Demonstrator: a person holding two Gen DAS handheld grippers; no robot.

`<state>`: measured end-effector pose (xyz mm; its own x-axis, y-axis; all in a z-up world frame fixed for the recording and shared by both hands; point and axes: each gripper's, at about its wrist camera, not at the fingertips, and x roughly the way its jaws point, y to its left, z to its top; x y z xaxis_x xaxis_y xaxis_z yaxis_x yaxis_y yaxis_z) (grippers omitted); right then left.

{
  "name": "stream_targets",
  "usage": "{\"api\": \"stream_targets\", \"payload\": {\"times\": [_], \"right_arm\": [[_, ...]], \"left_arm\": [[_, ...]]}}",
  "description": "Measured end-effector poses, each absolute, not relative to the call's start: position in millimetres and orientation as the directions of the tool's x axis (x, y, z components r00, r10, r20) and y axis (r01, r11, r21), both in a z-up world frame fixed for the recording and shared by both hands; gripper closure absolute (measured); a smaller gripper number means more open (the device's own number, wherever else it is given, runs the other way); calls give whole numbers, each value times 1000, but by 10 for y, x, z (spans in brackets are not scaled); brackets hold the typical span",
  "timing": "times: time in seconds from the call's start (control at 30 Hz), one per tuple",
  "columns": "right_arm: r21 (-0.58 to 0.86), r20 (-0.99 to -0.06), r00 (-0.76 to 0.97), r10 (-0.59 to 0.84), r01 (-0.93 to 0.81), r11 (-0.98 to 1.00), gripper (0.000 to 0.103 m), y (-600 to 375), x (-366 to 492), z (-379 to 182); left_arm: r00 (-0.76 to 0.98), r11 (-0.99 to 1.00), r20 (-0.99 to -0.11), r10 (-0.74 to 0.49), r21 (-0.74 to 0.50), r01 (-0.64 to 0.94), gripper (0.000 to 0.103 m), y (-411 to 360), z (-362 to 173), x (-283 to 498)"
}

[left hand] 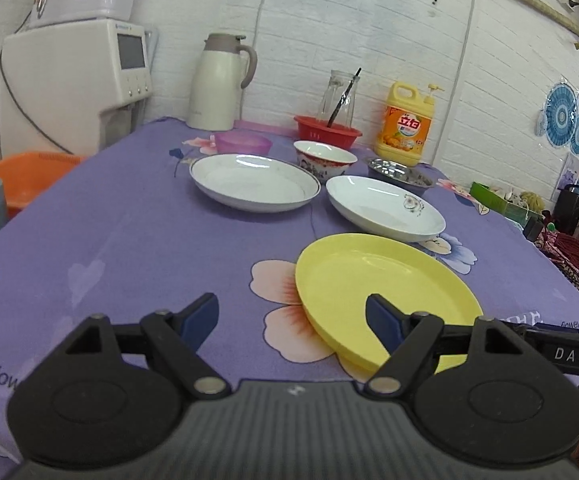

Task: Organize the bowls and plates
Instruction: 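Move the left tool to the yellow plate and close on its rim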

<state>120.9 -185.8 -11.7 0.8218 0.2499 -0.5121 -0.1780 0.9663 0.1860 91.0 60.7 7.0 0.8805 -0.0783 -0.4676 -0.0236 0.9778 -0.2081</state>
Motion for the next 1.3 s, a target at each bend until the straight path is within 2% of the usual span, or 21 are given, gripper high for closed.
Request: {"api": "stream_targets", "payload": {"times": [0.13,0.3,0.4,0.57,0.77,0.97,1.03,1.3], "right_arm": [[123,-564,795,225,-189,974,0,-1754,1573,-129],[100,-610,753,246,-235,967,0,-1648,1828,-233],[43,-610,756,239,-270,962,0,-1557,1841,-249],[55,-586,764,270,-295,954,0,-1618,1805,-275],[48,-623,731,278,-318,947,0,-1570,1897,-182],[49,-600,740,303,-344,938,0,-1501,1881,-207],[54,-587,742,323,-363,930,0,-1457,1868,-201],[63,-566,747,349,-384,921,0,-1168,1757,-94]], "left_arm": [[846,973,-522,-111,-231,-15,24,602,43,1280],[811,982,-574,-113,-188,4,24,545,-11,1582],[795,983,-594,-119,-182,11,24,558,-38,1677],[781,982,-610,-138,-184,30,24,576,-43,1731],[772,981,-618,-150,-187,41,26,532,-50,1780],[783,991,-611,-121,-125,56,43,377,-109,1760],[790,993,-604,-108,-100,59,55,320,-117,1755],[791,992,-610,-36,-119,-46,54,652,-33,1626]]}}
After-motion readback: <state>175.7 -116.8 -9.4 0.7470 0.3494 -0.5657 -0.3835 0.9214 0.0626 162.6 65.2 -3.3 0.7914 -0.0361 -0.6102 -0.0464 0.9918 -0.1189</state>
